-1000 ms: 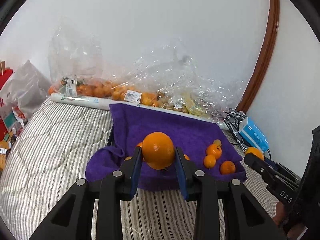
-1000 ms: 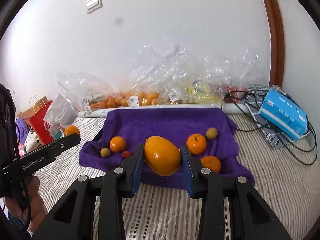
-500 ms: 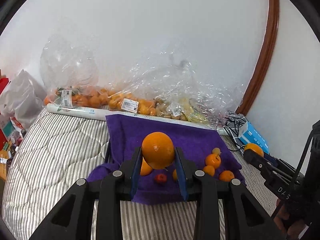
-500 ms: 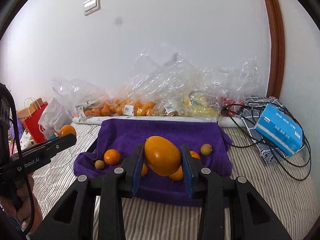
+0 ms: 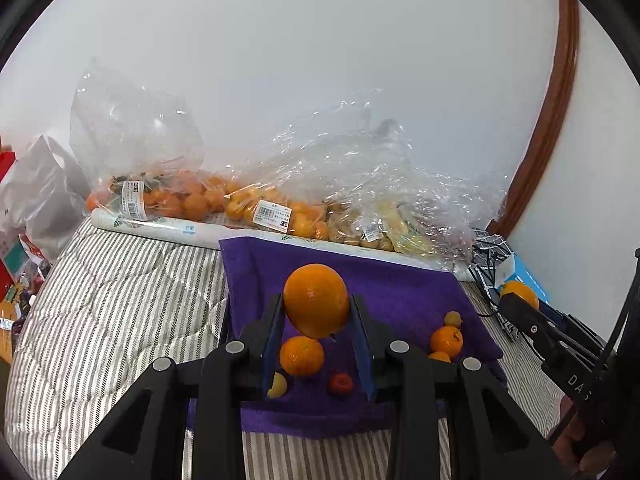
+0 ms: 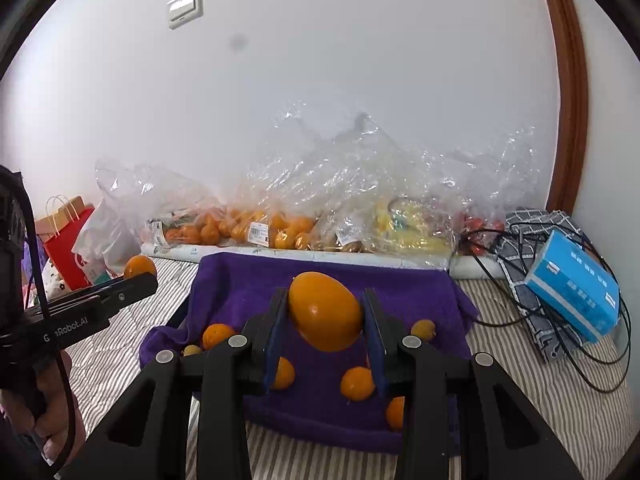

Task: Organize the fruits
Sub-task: 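Lower and open the left tool on the towel while the right tool releases its orange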

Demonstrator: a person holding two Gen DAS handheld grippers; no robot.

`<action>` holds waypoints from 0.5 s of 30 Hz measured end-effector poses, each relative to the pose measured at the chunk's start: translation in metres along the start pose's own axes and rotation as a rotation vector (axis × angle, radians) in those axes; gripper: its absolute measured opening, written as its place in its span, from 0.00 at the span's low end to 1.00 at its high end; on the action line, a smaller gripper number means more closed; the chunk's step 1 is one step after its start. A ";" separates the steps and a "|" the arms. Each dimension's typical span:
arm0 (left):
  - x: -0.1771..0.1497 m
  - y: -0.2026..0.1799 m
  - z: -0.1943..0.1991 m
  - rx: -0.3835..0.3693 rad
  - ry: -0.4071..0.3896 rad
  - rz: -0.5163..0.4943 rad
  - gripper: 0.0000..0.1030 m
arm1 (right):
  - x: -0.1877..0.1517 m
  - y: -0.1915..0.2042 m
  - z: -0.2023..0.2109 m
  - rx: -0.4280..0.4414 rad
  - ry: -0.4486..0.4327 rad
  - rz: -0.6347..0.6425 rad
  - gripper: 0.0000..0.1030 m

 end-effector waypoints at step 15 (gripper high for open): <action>0.007 0.013 -0.049 0.020 0.092 0.062 0.30 | 0.001 -0.011 -0.044 0.024 0.014 0.005 0.35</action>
Point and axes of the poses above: each gripper's, at about its wrist camera, not at the fingertips, and z roughly against the way its jaws point, y to its left, x to its top, the point moved 6 cm from there along -z, roughly the way its jaws point, and after that the axes turned 13 degrees about z, right-handed, at the moved point
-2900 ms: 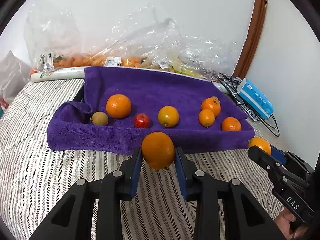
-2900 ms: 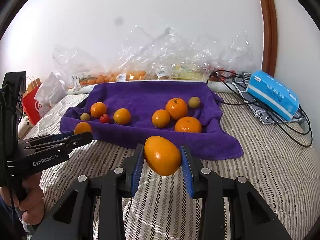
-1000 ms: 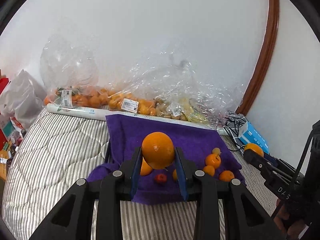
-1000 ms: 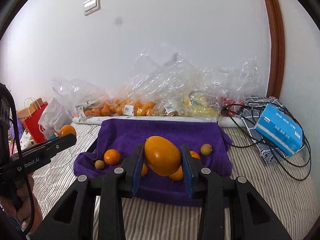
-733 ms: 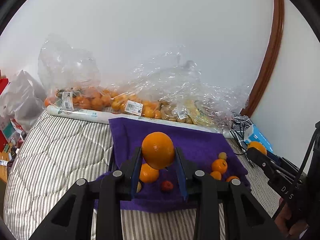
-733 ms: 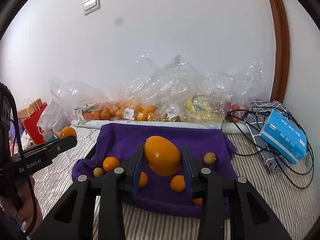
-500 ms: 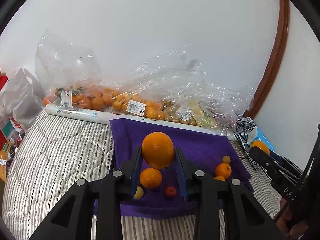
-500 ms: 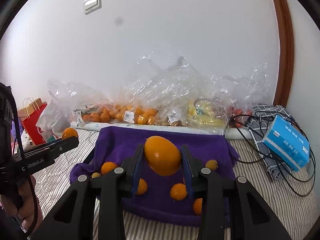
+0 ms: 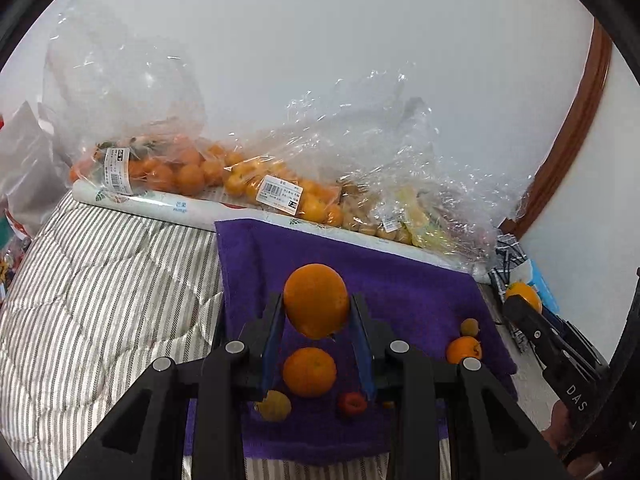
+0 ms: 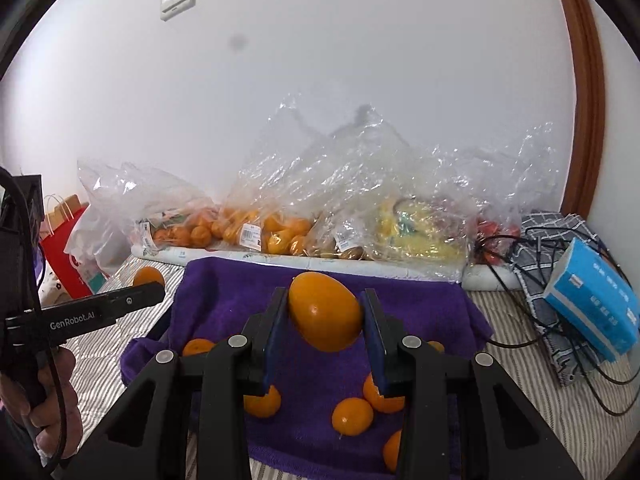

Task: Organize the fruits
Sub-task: 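Lower and open the left tool on the towel while the right tool releases its orange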

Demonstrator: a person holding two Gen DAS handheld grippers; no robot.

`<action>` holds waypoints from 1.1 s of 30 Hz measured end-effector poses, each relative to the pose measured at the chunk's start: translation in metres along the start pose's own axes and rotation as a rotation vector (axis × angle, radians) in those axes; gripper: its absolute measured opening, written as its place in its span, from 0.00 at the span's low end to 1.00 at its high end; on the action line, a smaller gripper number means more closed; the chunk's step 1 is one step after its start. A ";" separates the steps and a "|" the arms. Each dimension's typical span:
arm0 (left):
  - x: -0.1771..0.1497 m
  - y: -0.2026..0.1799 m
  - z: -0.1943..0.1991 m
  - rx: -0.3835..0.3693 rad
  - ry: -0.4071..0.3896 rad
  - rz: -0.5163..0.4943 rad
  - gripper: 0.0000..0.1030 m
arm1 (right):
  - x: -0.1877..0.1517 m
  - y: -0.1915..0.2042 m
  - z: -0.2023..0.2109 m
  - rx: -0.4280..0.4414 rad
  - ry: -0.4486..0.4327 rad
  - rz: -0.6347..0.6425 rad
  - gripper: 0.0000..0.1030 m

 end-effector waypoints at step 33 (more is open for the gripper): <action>-0.006 -0.016 -0.074 0.024 0.107 -0.061 0.30 | -0.038 -0.009 -0.062 0.017 0.116 0.007 0.35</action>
Point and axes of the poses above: each gripper's, at about its wrist camera, not at the fingertips, and z roughly against the way its jaws point, y to its left, x to its top, the point moved 6 cm from there along -z, roughly the way its jaws point, and after that the axes turned 13 degrees about z, right-handed, at the moved point
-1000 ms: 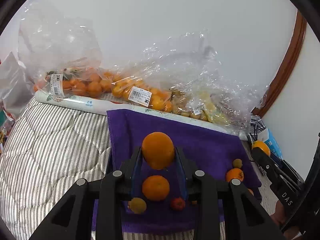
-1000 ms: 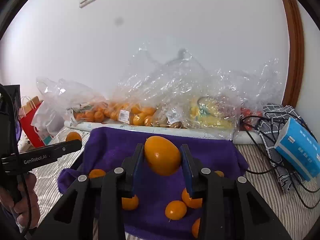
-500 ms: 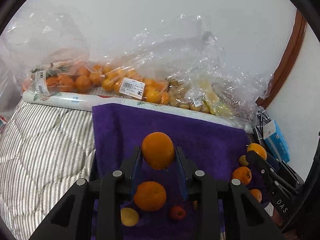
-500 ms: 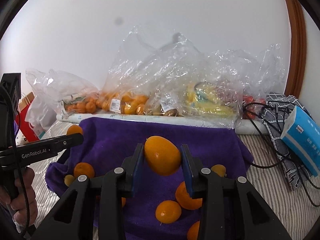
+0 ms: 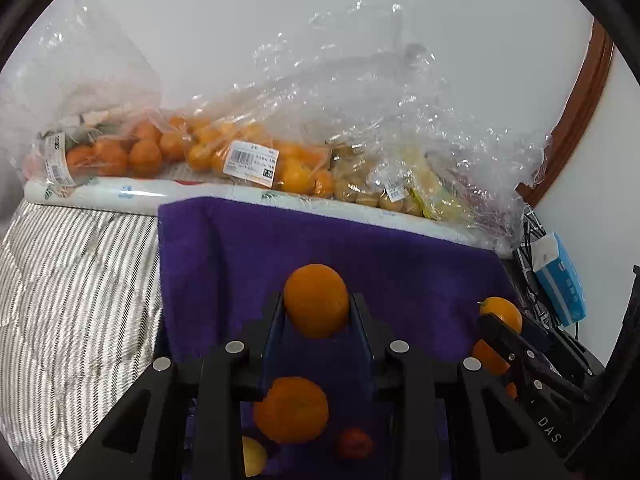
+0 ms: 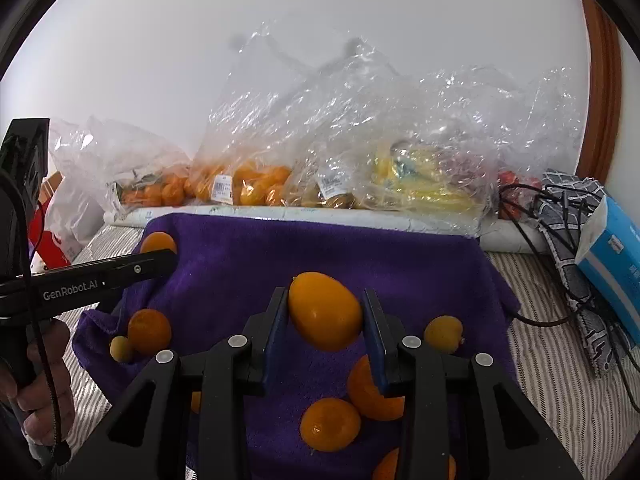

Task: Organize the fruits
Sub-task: 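Lower and open the left tool on the towel while the right tool releases its orange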

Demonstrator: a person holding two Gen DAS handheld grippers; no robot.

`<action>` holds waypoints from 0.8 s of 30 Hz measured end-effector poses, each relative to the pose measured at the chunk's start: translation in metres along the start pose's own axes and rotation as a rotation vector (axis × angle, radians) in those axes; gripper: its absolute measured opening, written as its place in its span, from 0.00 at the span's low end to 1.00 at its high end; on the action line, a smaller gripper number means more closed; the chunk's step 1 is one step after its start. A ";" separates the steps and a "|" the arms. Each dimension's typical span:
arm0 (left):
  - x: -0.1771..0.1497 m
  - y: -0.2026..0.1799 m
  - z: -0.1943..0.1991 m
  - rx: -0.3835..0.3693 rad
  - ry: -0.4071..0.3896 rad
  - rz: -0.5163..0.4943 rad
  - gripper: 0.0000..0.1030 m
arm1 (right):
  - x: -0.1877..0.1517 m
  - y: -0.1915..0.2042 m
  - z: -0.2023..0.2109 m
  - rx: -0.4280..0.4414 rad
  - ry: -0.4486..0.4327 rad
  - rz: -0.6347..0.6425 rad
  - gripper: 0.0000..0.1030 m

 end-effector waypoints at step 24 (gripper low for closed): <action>-0.015 0.005 -0.027 0.037 0.088 -0.019 0.30 | -0.013 0.012 -0.021 -0.031 0.077 0.091 0.35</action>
Point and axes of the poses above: each gripper's, at about its wrist camera, not at the fingertips, and z roughly against the way its jaws point, y to its left, x to its top, the point moved 6 cm from there along -z, roughly the way its jaws point, and after that the axes turned 13 degrees about z, right-handed, at the moved point
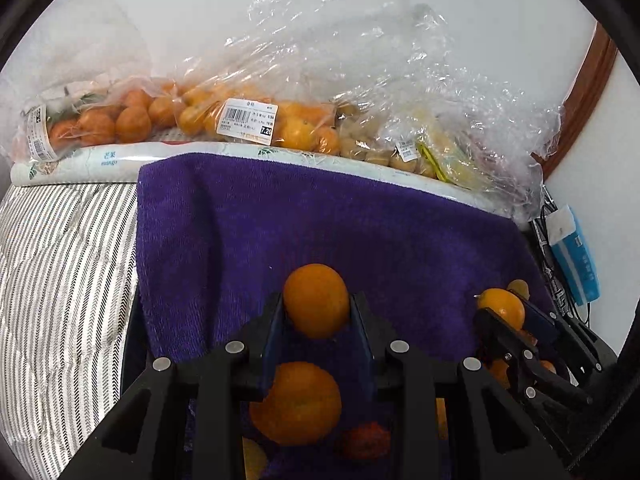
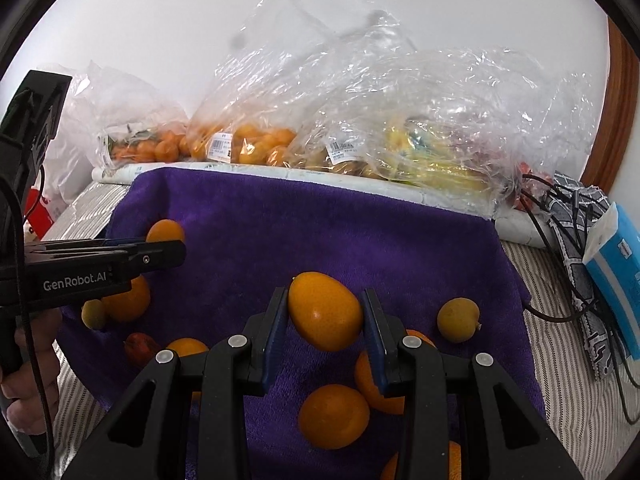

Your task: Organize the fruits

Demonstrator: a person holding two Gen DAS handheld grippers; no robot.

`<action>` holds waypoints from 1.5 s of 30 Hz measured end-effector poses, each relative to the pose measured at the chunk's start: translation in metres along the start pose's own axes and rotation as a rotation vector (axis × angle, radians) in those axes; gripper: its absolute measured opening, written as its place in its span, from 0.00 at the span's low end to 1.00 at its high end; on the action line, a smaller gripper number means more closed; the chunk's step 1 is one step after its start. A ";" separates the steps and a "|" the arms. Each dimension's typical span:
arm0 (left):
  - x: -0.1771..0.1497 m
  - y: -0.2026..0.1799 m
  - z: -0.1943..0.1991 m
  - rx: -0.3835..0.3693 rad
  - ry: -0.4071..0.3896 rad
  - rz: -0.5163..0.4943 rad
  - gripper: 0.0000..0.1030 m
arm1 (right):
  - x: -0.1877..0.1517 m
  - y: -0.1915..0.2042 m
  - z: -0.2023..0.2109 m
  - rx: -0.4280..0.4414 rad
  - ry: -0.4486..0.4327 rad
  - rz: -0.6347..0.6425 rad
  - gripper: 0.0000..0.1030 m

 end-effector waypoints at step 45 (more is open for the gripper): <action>-0.111 -0.035 0.239 0.067 -0.269 -0.164 0.79 | -0.023 0.016 0.263 -0.154 -0.171 -0.112 0.87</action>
Point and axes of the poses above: each gripper's, at about its wrist camera, not at the fingertips, and z roughly against the way its jaws point, y to its left, x to its top, the point moved 6 cm from there along -z, roughly the way its jaws point, and after that the axes turned 13 degrees about z, right-handed, at the moved point
